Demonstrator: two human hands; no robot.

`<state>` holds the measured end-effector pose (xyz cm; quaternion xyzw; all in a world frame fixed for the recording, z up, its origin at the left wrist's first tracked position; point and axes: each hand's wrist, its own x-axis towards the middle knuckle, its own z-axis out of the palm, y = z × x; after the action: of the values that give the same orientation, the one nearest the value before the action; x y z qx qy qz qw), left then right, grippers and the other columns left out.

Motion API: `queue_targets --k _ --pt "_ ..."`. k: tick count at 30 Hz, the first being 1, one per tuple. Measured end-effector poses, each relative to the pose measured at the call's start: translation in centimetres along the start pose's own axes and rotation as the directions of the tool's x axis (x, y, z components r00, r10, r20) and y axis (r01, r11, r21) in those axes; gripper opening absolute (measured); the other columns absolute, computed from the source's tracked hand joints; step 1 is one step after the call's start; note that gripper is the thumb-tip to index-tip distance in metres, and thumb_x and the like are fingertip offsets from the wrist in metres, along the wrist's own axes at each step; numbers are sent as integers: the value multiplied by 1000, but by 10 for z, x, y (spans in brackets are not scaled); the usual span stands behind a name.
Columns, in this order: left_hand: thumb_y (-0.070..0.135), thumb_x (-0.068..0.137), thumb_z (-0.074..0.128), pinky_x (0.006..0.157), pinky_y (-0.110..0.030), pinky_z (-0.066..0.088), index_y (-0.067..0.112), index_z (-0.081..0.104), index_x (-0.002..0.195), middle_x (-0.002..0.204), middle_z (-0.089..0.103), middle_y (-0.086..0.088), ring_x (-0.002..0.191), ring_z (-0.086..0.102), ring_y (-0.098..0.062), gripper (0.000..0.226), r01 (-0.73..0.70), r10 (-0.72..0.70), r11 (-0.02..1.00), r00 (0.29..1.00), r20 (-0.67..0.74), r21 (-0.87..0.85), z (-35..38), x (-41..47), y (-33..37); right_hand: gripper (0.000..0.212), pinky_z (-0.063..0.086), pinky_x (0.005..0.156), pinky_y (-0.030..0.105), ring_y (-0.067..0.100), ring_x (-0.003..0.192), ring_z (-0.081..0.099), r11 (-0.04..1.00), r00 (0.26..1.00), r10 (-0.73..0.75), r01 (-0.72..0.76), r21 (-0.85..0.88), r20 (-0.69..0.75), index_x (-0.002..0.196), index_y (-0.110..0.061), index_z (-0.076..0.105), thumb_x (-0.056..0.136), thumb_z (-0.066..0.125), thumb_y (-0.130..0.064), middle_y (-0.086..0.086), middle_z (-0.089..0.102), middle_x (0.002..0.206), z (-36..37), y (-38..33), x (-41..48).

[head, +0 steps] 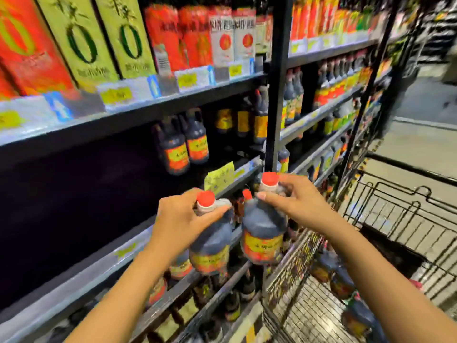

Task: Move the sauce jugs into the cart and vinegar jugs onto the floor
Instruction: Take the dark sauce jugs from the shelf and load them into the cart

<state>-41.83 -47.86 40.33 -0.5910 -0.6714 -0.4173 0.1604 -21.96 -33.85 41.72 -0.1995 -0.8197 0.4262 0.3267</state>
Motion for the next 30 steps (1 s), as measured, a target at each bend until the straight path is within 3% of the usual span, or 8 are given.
queue_targets --k 4,8,12,16,22,24,26,30 --pt "64 74 59 53 -32 44 15 66 77 65 66 3 58 60 -15 49 9 -1 996 995 -96 89 -21 24 -10 24 34 58 34 11 60 41 989 988 -145 146 -17 46 77 -6 61 85 68 -27 15 49 63 5 -11 41" --pt "57 75 62 52 -27 43 13 67 76 61 65 2 53 58 -12 45 -29 61 989 972 -227 145 -32 56 -13 20 37 63 33 12 65 44 965 967 -252 253 73 -20 83 0 63 83 71 -18 29 56 74 2 -18 86" --pt "49 77 64 53 -22 37 10 66 73 56 63 -1 49 56 -15 39 -91 192 946 931 -310 313 -25 82 -19 7 39 61 21 2 61 45 932 936 -333 345 114 -112 81 -14 64 84 69 -16 -7 55 62 0 -14 124" --pt "52 80 60 52 -26 39 9 66 73 55 61 -1 49 58 -17 43 -40 179 916 932 -316 399 -5 101 -38 9 36 60 15 0 61 45 915 911 -365 389 106 -190 79 -12 61 84 69 -12 -5 52 66 5 2 157" --pt "53 79 59 55 -21 37 9 66 73 54 61 0 47 58 -16 44 72 72 921 934 -351 383 26 113 -64 29 34 61 12 3 63 44 930 929 -354 362 63 -105 73 -33 52 83 71 -14 -3 49 67 16 40 198" --pt "56 77 58 52 -20 40 10 67 74 57 64 -1 51 61 -17 47 131 4 917 941 -338 377 37 111 -72 16 37 62 18 10 64 46 944 946 -320 323 65 -54 74 -19 58 83 71 -15 8 52 70 21 53 209" --pt "60 74 59 53 -28 42 10 66 71 61 66 -4 56 62 -21 51 294 -178 904 919 -353 309 43 114 -78 22 39 64 25 19 65 48 951 952 -305 304 60 -2 75 -2 58 81 73 -17 17 54 71 26 63 219" --pt "44 74 75 52 -22 33 21 51 60 59 57 3 59 50 -11 36 596 -572 796 798 -192 107 38 144 -90 44 29 52 17 4 50 34 971 965 -237 236 24 108 59 -7 37 80 74 -20 -1 33 55 28 66 246"
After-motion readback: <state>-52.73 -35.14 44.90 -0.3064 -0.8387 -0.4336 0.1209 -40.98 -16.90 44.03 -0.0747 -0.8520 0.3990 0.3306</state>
